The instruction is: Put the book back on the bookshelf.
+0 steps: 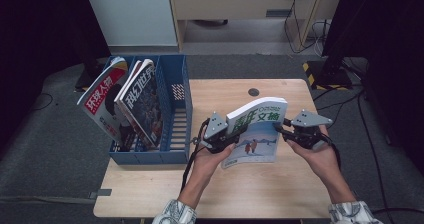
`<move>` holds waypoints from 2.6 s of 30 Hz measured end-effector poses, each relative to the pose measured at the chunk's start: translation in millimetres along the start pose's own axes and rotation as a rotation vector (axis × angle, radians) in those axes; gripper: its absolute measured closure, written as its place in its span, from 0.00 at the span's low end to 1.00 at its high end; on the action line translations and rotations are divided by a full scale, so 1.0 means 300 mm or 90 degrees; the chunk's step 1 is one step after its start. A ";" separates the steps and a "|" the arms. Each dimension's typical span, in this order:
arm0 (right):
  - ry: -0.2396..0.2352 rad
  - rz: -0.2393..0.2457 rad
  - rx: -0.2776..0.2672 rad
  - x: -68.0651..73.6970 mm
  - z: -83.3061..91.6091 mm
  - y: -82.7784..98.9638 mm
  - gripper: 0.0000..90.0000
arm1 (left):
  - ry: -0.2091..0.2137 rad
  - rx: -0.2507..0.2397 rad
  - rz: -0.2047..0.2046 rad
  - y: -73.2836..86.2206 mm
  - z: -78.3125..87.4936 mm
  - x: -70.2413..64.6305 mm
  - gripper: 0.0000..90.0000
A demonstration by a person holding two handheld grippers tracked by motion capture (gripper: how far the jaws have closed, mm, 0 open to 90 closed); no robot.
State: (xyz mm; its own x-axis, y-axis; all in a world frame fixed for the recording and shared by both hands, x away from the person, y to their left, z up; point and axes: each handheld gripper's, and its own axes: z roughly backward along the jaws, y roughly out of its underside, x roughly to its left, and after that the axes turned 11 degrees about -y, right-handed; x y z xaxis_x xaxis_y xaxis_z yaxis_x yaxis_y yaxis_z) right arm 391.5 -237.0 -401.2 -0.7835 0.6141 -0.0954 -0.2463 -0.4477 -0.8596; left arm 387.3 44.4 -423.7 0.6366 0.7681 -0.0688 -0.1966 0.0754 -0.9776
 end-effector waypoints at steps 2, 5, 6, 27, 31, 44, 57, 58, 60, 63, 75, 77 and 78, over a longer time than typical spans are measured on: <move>-0.004 -0.001 -0.003 0.006 0.008 0.002 0.76 | 0.005 -0.003 0.003 0.003 0.003 0.001 0.78; -0.005 0.001 -0.017 0.016 0.018 0.012 0.76 | 0.010 -0.003 0.003 0.003 0.006 0.002 0.78; -0.004 0.001 -0.020 0.018 0.019 0.015 0.77 | 0.014 -0.003 0.003 0.004 0.007 0.002 0.77; -0.032 0.018 -0.003 0.032 0.055 0.012 0.75 | 0.051 -0.037 0.038 0.030 0.024 -0.016 0.78; -0.030 0.014 -0.003 0.025 0.057 0.015 0.74 | 0.056 -0.041 0.029 0.031 0.028 -0.019 0.78; -0.043 0.002 0.026 -0.006 0.006 0.062 0.39 | 0.068 -0.054 0.021 0.043 0.034 -0.018 0.80; -0.108 -0.005 0.077 -0.025 -0.134 0.139 0.21 | 0.086 -0.058 0.018 0.046 0.041 -0.018 0.80; -0.105 -0.001 0.082 -0.023 -0.138 0.140 0.21 | 0.087 -0.058 0.018 0.046 0.041 -0.018 0.80; -0.114 0.002 0.090 -0.015 -0.147 0.142 0.24 | 0.090 -0.058 0.017 0.047 0.041 -0.017 0.80; -0.119 0.016 0.089 0.001 -0.150 0.139 0.32 | 0.092 -0.060 0.016 0.047 0.041 -0.017 0.80; -0.059 0.079 0.103 0.048 -0.110 0.144 0.51 | 0.105 -0.059 0.016 0.048 0.048 -0.003 0.79; -0.057 0.072 0.102 0.053 -0.096 0.147 0.55 | 0.105 -0.059 0.018 0.048 0.048 -0.004 0.79; -0.054 0.073 0.100 0.057 -0.090 0.149 0.58 | 0.107 -0.059 0.016 0.048 0.048 -0.006 0.79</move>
State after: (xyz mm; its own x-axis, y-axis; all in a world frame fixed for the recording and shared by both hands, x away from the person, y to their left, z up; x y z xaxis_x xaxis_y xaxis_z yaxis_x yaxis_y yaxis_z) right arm 382.4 -229.1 -454.8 -0.8553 0.4988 -0.1400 -0.2332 -0.6121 -0.7556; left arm 372.7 53.4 -434.8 0.7492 0.6516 -0.1185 -0.1493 -0.0082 -0.9888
